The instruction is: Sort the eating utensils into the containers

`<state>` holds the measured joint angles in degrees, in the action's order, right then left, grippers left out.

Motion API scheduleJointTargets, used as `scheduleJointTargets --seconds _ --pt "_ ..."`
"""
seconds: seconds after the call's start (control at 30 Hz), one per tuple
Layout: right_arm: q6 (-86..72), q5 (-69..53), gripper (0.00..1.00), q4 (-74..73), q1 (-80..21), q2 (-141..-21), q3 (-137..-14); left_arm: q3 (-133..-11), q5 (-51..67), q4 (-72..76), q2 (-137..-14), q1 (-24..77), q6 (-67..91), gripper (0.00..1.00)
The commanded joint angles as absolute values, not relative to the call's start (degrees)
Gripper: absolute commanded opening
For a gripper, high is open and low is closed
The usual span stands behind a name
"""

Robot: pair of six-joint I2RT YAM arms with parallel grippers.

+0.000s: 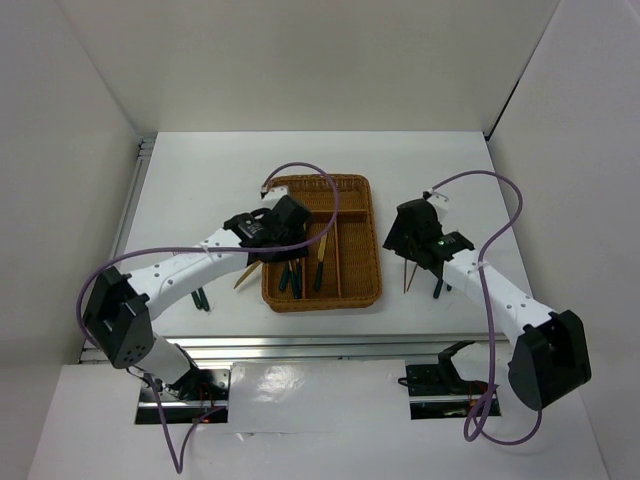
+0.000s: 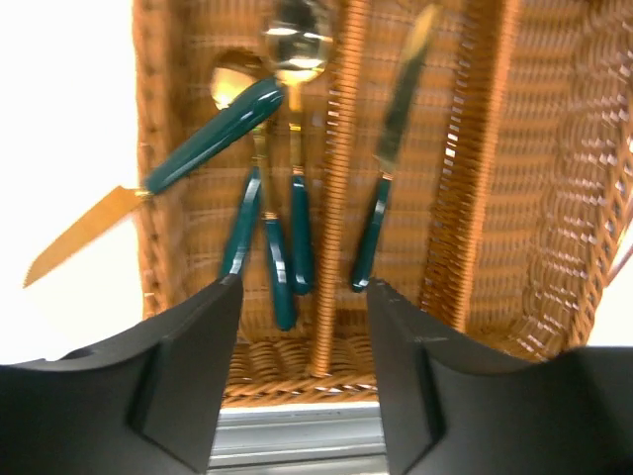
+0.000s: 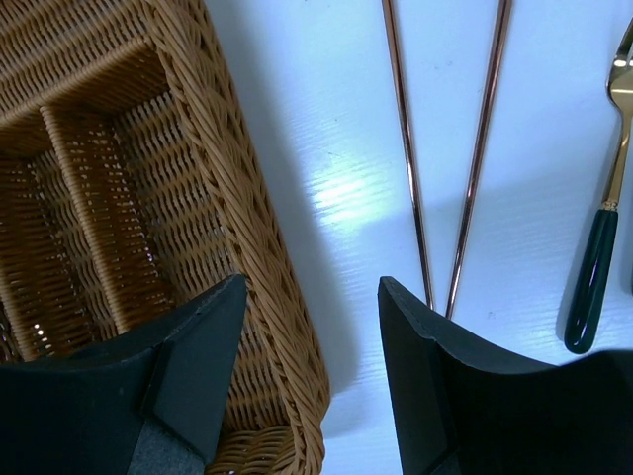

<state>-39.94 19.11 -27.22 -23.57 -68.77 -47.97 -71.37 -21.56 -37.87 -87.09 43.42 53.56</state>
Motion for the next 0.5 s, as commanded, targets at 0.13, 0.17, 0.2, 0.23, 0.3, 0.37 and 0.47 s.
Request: scheduleJointTargets --seconds 0.13,0.17,0.2,0.23,0.3,0.37,0.47 --pt "-38.3 17.1 0.64 -25.0 -23.2 -69.0 -46.9 -68.1 -24.6 -34.7 -81.0 39.4 49.0 0.76" --pt "-38.3 16.5 0.64 -24.5 -23.2 -69.5 -46.9 -68.1 -24.6 -33.9 -81.0 38.0 46.9 0.78" --pt "-38.3 16.0 0.64 -24.5 -23.2 -69.5 -46.9 -68.1 -24.6 -33.3 -81.0 37.3 45.5 0.8" --pt "-38.3 16.0 0.64 -24.5 -23.2 -69.5 -46.9 -68.1 -24.1 -32.6 -81.6 36.7 44.4 0.8" --pt "-38.3 15.5 0.64 -24.0 -23.2 -69.5 -46.9 -67.6 -22.6 -30.3 -82.3 35.2 40.9 0.8" --pt "-38.3 15.5 0.64 -24.0 -23.2 -69.5 -46.9 -67.1 -20.0 -28.0 -83.5 34.5 38.1 0.82" --pt "-37.8 15.5 0.64 -24.0 -23.2 -69.5 -46.9 -67.1 -18.3 -25.4 -85.5 34.0 33.3 0.82"
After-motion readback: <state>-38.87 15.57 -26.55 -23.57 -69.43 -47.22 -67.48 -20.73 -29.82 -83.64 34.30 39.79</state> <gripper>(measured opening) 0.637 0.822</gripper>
